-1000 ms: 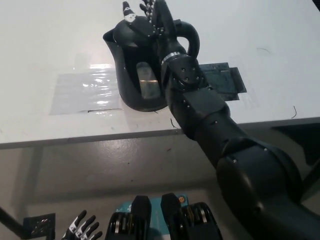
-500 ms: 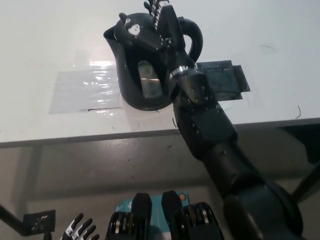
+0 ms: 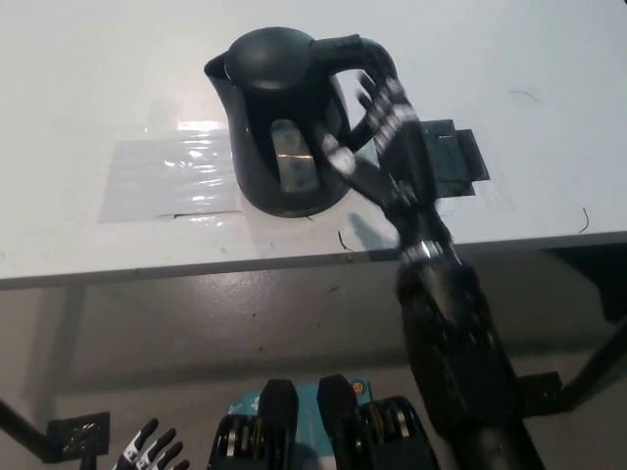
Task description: The robot uses its right hand to push down on the lid of a kettle kept in the middle of the desk to close it
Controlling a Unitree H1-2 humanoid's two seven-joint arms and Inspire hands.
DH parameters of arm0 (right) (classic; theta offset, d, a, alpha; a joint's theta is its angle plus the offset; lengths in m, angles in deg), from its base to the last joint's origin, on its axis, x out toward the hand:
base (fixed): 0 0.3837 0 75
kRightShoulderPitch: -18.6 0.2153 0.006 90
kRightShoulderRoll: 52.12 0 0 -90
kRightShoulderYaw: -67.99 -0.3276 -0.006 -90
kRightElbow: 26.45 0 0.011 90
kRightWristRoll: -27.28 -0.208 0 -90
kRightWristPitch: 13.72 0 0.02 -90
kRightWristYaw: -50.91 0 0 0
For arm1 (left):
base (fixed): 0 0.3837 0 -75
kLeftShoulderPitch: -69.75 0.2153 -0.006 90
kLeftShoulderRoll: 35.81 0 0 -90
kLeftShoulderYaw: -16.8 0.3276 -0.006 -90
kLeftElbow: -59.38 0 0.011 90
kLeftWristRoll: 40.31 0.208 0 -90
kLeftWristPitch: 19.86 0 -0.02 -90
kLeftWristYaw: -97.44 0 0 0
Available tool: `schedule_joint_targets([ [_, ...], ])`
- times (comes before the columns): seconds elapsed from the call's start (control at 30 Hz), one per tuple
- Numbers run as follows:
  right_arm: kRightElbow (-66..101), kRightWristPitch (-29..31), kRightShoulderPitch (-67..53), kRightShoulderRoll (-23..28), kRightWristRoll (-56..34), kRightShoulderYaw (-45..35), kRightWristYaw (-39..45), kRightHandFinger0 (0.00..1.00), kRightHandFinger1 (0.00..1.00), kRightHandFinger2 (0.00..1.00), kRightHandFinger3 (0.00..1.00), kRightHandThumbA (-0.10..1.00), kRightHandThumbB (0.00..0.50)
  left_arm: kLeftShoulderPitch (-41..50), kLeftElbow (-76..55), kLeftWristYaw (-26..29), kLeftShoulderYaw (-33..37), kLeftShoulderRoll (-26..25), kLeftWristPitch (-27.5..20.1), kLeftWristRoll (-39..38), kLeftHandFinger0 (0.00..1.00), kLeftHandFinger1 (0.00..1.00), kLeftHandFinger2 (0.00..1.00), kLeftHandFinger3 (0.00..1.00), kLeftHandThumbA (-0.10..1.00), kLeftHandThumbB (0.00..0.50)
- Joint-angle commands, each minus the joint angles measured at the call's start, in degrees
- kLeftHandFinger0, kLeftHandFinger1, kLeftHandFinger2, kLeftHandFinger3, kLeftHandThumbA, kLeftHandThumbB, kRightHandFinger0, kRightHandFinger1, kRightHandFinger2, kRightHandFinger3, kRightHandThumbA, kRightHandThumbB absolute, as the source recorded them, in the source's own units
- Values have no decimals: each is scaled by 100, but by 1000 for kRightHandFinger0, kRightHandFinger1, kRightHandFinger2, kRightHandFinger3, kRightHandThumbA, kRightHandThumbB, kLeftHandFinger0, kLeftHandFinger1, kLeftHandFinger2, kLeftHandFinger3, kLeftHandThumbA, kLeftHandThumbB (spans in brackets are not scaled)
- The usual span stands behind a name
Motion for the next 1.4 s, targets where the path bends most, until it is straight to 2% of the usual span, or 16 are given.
schedule_joint_targets([
  [0.0,4685,-326,-2395,1001,369,543,866,1000,1000,1000,1000,692,220,-91,-216,57,-503,-587,11,-282,1000,1000,1000,1000,1000,482],
  [0.27,4522,146,-3653,1497,360,217,751,1000,1000,1000,1000,692,212,-71,-53,-14,-622,-516,-70,-417,1000,1000,1000,1000,1000,476],
  [0.3,4380,311,-3845,1582,388,113,699,1000,1000,1000,1000,694,192,-57,-42,20,-643,-480,-67,-400,1000,1000,1000,1000,1000,478],
  [0.43,3990,458,-3940,1734,296,6,599,1000,1000,1000,1000,691,169,-30,20,-1,-691,-400,-75,-442,1000,1000,1000,1000,1000,485],
  [0.57,3259,563,-3805,1760,639,-174,302,1000,1000,1000,1000,779,192,-55,57,-3,-787,-307,-41,-492,1000,1000,1000,1000,1000,475],
  [0.7,2685,679,-3664,1741,741,-281,192,1000,1000,1000,1000,754,172,-77,42,-14,-803,-340,0,-485,1000,1000,1000,1000,1000,475],
  [0.77,1917,1062,-3469,1711,692,-352,117,1000,1000,1000,1000,721,122,-94,26,-30,-822,-385,28,-503,1000,1000,1000,1000,1000,474],
  [0.87,1365,1120,-3402,1521,399,-458,77,1000,1000,1000,1000,708,111,-134,11,-94,-830,-466,64,-535,1000,1000,1000,1000,1000,467],
  [0.9,1160,1120,-3357,1502,215,-512,194,1000,1000,1000,1000,718,77,-154,38,-89,-793,-437,19,-472,1000,1000,1000,1000,1000,475],
  [0.93,1029,1120,-3328,1496,167,-509,268,1000,1000,1000,1000,650,48,-147,16,-58,-786,-439,43,-443,1000,1000,1000,1000,1000,486],
  [0.97,822,1120,-3195,1511,93,-516,388,1000,1000,1000,1000,732,49,-198,6,-1,-776,-422,52,-407,1000,1000,1000,1000,1000,488],
  [1.0,771,1120,-3147,1502,20,-506,478,1000,1000,1000,1000,711,35,-214,15,-6,-774,-430,21,-386,1000,1000,1000,1000,1000,486],
  [1.03,657,1120,-3032,1457,-403,-534,681,1000,1000,1000,1000,564,5,-256,38,5,-793,-428,-16,-384,1000,1000,1000,1000,1000,483],
  [1.07,561,1120,-2957,1420,-697,-568,817,1000,1000,1000,1000,508,0,-281,58,2,-806,-424,-33,-399,1000,1000,1000,1000,1000,482],
  [1.2,396,1051,-2833,1419,-1146,-661,1085,1000,1000,1000,1000,443,0,-369,102,-19,-790,-409,-56,-396,1000,1000,1000,1000,1000,482],
  [1.37,339,1016,-2811,1488,-1094,-753,1138,1000,1000,1000,1000,433,0,-398,127,-14,-781,-377,-63,-382,1000,1000,1000,1000,1000,495],
])
